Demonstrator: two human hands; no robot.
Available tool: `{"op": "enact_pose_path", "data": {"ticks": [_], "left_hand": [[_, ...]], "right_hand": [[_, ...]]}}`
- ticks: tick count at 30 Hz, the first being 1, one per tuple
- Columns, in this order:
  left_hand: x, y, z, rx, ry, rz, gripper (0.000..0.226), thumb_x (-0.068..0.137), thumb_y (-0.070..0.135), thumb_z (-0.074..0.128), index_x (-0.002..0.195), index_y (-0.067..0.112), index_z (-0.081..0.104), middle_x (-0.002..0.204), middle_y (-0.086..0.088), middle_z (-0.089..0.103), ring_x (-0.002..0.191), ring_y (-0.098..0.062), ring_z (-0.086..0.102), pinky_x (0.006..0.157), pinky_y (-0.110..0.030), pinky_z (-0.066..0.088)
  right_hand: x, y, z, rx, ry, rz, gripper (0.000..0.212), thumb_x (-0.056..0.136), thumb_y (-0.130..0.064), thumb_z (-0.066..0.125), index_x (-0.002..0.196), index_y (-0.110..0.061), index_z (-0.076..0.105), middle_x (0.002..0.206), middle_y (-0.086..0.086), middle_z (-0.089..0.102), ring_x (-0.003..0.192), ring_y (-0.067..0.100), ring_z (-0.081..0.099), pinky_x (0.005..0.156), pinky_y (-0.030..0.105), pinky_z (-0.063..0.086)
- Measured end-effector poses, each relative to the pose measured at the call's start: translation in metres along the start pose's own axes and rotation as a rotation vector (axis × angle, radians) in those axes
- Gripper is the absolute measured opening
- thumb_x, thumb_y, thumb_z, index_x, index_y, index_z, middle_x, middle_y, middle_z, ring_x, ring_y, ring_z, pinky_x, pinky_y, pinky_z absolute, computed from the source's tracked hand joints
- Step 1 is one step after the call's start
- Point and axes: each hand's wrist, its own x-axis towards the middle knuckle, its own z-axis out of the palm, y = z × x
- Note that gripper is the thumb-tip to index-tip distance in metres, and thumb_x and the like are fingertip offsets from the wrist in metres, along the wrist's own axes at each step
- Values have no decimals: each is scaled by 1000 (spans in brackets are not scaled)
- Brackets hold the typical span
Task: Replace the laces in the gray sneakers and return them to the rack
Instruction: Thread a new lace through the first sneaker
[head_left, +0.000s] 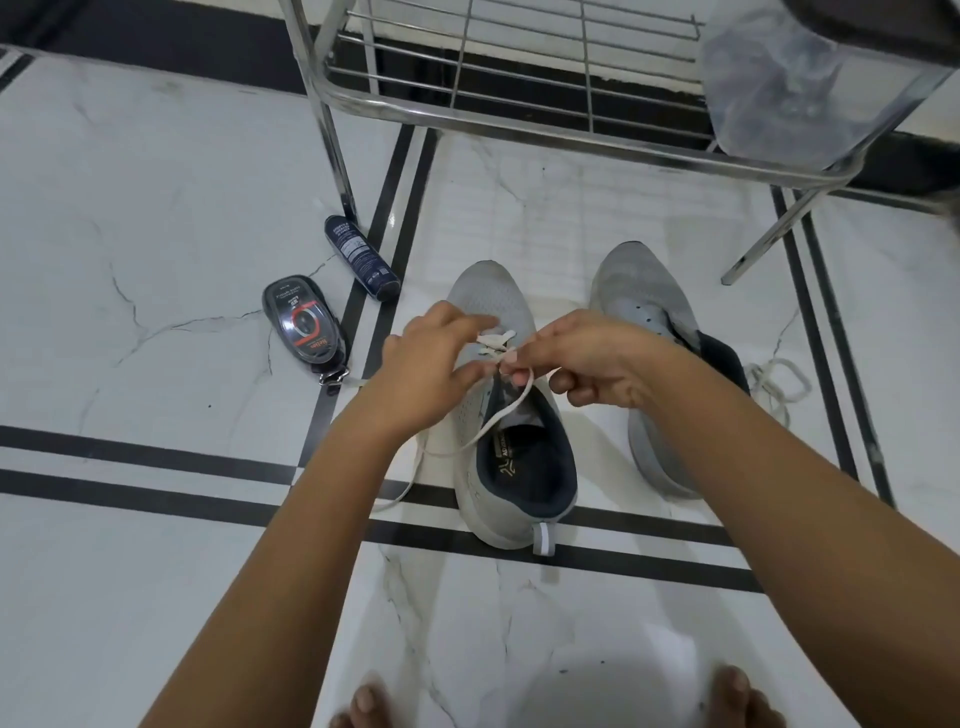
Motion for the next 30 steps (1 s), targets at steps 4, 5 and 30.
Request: {"op": "enact_pose_path", "data": {"ticks": [4,5,30], "left_hand": [[14,-1,16,86,40,-46,22,94,31,52,107,21,66,102,1,56,103,-21,50,86,-36,31],[14,-8,18,-11,113,-162,20,94,29,52,101,18,67,94,1,57,98,-21,52,84,-36,34],[6,15,-7,-242,-39,-59,15,87,22,64,98,15,70,80,13,61,76,1,56,65,-1,36]], "right_hand": [[-8,7,-18,65,-68,-4,13,90,-18,61,86,-8,68,60,-4,51,42,4,25,38,15,17],[-10,9,-24,81,-56,2,14,90,-19,61,86,-8,69,60,-4,49,42,4,24,37,15,16],[-9,9,-36,-204,-41,-74,15,87,-27,64,81,-16,72,59,-8,52,43,5,31,39,17,21]]}}
